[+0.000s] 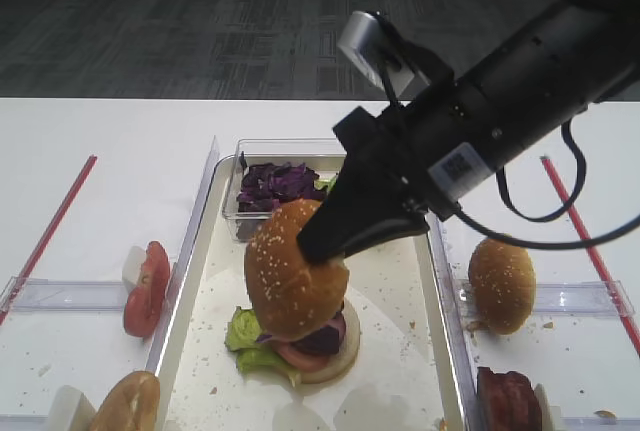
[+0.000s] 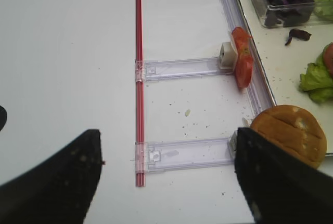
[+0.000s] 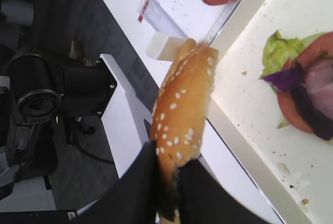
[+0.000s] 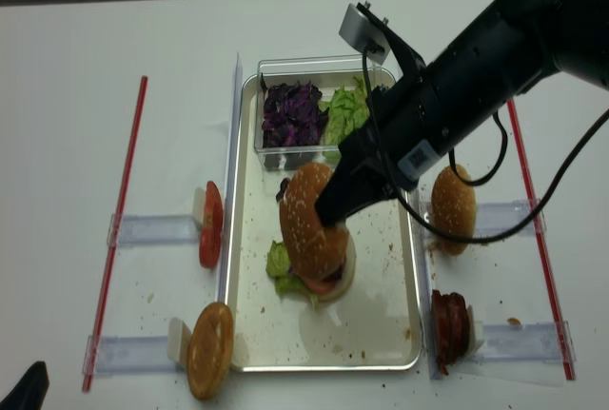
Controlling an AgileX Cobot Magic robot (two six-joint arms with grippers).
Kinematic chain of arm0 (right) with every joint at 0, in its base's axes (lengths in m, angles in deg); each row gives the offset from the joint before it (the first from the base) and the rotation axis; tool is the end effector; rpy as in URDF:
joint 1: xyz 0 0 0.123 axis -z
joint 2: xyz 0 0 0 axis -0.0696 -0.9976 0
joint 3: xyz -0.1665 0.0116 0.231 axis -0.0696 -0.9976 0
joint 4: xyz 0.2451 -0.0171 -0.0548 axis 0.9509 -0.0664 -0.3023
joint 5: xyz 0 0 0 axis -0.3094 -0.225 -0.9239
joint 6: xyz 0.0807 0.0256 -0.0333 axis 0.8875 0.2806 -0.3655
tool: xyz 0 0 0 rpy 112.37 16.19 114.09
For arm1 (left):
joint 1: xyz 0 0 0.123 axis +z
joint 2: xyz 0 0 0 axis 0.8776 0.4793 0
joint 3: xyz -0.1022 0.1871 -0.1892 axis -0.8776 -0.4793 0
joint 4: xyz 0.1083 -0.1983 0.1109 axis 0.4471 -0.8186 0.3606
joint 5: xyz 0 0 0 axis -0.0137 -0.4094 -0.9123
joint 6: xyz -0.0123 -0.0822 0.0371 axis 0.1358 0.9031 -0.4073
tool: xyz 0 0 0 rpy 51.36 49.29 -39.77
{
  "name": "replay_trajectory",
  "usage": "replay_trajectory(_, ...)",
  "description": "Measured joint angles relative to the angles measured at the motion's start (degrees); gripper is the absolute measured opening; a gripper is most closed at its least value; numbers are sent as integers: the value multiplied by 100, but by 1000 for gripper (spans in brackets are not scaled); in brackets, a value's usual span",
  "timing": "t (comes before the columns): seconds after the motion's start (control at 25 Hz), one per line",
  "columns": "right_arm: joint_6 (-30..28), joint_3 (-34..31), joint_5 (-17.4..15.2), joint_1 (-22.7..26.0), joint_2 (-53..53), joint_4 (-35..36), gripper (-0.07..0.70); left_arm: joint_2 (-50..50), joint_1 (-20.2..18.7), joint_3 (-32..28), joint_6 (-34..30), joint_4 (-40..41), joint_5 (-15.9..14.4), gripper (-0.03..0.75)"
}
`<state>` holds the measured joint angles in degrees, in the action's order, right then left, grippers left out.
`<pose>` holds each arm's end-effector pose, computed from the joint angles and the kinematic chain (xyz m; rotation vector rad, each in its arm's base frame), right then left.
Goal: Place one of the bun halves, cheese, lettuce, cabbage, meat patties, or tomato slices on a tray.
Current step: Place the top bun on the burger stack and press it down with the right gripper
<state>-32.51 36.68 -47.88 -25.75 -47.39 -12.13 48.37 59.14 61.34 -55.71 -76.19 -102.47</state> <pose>0.2502 0.1815 0.2538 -0.8179 2.5618 1.4703 -0.0122 0.0031 0.2645 -0.0207 2.1637 -0.0154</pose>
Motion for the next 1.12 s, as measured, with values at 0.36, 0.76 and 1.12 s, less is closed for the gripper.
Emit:
replay_trajectory(0.36,-1731,-1302,73,0,0,1500,119,0,0,0,0,0,0,493)
replay_trajectory(0.76,-2836,-1865,168,80,0,2318,119,0,0,0,0,0,0,493)
replay_trajectory(1.12,-3074,-1982,219,979,-168,2398,119,0,0,0,0,0,0,493)
